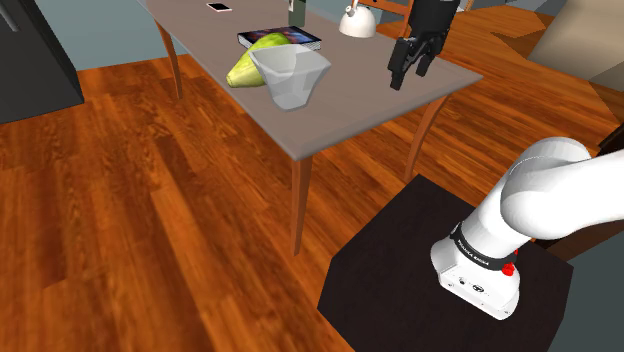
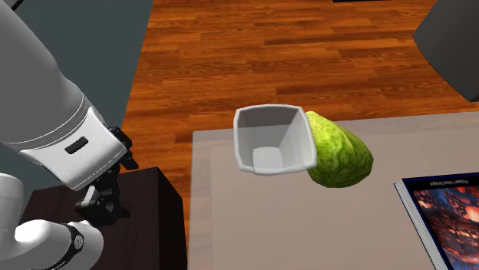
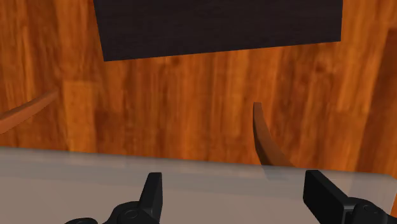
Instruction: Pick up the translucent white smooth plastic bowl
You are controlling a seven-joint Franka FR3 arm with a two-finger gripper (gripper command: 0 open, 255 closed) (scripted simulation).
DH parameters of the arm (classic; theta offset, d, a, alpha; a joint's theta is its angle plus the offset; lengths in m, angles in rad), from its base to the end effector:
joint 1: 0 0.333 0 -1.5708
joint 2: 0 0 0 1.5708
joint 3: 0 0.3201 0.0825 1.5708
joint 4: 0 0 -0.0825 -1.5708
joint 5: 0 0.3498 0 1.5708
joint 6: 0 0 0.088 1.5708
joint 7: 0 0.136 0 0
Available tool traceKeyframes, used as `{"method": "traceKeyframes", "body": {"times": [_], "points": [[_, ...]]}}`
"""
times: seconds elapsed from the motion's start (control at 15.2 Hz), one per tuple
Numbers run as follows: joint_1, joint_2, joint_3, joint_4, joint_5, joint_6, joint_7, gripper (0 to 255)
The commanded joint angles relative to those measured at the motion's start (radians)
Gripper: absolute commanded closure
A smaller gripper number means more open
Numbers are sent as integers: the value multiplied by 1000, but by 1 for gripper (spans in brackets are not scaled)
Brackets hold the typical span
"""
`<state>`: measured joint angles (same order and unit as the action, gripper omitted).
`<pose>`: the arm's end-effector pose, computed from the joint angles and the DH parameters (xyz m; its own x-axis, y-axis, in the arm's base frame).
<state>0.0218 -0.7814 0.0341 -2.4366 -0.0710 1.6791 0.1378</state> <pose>0.2798 0.0089 0.5376 0.9959 -0.0829 0.0359 -0.0858 -0.9922 0.0905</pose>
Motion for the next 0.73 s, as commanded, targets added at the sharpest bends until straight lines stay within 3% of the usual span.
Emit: {"method": "traceKeyframes", "body": {"times": [0.0,0.66], "points": [[0,0,0,0,0,0,0,0],[-15,429,-31,350,52,67,20,0]]}}
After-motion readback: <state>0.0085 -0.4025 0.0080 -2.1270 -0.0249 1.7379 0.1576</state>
